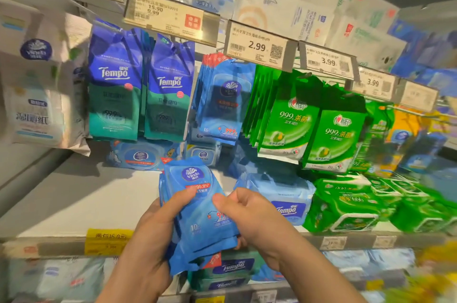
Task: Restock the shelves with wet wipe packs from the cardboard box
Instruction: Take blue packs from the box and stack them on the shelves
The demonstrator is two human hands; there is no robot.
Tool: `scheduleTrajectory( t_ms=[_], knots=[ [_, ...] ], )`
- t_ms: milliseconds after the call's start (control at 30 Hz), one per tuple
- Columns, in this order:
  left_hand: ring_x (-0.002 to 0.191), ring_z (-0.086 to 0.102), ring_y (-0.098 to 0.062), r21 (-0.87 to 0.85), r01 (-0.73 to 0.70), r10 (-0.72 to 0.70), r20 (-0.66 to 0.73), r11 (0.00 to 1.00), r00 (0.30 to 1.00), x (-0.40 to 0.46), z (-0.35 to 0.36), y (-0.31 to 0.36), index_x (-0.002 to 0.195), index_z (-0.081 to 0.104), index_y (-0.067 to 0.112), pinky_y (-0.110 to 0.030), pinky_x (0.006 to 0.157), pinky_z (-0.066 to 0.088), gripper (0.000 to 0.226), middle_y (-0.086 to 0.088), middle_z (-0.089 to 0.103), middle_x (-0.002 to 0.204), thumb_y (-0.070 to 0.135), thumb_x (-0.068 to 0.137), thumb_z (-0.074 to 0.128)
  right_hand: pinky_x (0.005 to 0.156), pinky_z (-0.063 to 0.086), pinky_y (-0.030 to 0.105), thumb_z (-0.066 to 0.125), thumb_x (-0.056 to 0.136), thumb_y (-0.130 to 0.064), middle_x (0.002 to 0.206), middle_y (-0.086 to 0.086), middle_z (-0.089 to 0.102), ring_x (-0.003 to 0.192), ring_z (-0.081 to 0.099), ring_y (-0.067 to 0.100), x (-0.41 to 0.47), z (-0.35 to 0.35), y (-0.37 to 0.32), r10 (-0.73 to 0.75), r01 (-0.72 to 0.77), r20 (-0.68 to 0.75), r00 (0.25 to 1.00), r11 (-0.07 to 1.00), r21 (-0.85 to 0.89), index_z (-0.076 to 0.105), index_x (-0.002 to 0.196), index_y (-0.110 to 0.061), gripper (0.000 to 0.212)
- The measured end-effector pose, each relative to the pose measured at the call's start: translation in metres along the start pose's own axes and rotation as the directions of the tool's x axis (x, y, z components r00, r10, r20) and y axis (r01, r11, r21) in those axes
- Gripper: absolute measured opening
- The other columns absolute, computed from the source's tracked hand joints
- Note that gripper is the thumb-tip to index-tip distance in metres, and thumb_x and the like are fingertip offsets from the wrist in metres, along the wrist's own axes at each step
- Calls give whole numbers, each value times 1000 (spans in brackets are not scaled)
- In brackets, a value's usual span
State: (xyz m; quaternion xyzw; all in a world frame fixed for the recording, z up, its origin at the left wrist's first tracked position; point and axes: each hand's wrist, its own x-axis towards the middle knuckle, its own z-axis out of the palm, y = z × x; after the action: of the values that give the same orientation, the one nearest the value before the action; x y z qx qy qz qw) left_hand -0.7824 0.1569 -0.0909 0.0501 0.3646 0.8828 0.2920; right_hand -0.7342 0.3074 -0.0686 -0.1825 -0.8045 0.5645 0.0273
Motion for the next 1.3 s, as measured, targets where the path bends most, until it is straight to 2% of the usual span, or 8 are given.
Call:
scheduleTrajectory(
  t_ms=[100,267,433,567,700,867,1033,1300],
  knots=[
    [99,66,-51,10,-7,7,20,1000,1000,-3,2,-4,125,65,14,-51,65,57,49,-25,70,113,32,79,68,50,43,30,66,78,-57,75,6,69,67,53,27,-2,-4,4,-2,-1,63,998,998,56,54,89,-16,43],
    [89,70,-49,31,-67,68,-23,997,997,-7,5,0,121,66,12,-56,65,59,41,-23,73,106,31,85,65,47,45,30,55,104,-38,83,14,70,65,55,31,-1,-5,5,-24,18,42,999,991,132,51,112,7,45],
    [84,72,-45,3,-91,91,-52,996,994,-9,6,6,119,66,15,-48,57,59,36,-20,74,104,25,85,65,45,36,29,60,96,-47,81,16,63,48,45,20,1,1,-4,-81,70,94,992,992,107,57,113,2,52],
    [74,73,-41,-20,-106,104,-78,994,991,-10,-1,11,116,67,14,-45,51,57,29,-21,74,101,12,87,63,40,37,25,56,104,-34,75,12,69,46,55,22,4,-2,-11,-180,188,-72,981,974,127,58,110,-4,30],
    [65,71,-38,-7,-126,124,-130,992,984,-9,-11,18,117,66,13,-53,57,57,34,-23,74,96,10,83,67,46,46,26,64,100,-32,80,4,71,59,64,18,4,-8,-20,-422,467,-276,863,876,119,62,103,-19,13],
    [78,71,-42,-3,-111,110,-116,994,987,-9,-16,24,118,66,16,-64,68,55,38,-22,73,103,13,81,69,44,46,21,63,86,-37,90,9,69,61,62,15,-4,-9,-46,-521,618,-373,767,758,211,62,105,-20,26],
    [82,70,-44,6,-96,96,-122,995,988,-12,-14,26,117,65,16,-69,75,53,36,-22,73,103,12,81,69,47,51,22,61,89,-35,95,-4,73,67,68,13,-7,-8,-58,-522,664,-452,723,705,249,61,109,-22,24],
    [81,70,-43,13,-95,96,-120,995,988,-16,-9,27,117,64,15,-69,74,52,38,-23,73,102,11,80,70,46,49,25,56,104,-31,91,6,68,60,66,18,4,-13,-59,-424,599,-525,738,770,220,62,103,-19,13]
  ],
)
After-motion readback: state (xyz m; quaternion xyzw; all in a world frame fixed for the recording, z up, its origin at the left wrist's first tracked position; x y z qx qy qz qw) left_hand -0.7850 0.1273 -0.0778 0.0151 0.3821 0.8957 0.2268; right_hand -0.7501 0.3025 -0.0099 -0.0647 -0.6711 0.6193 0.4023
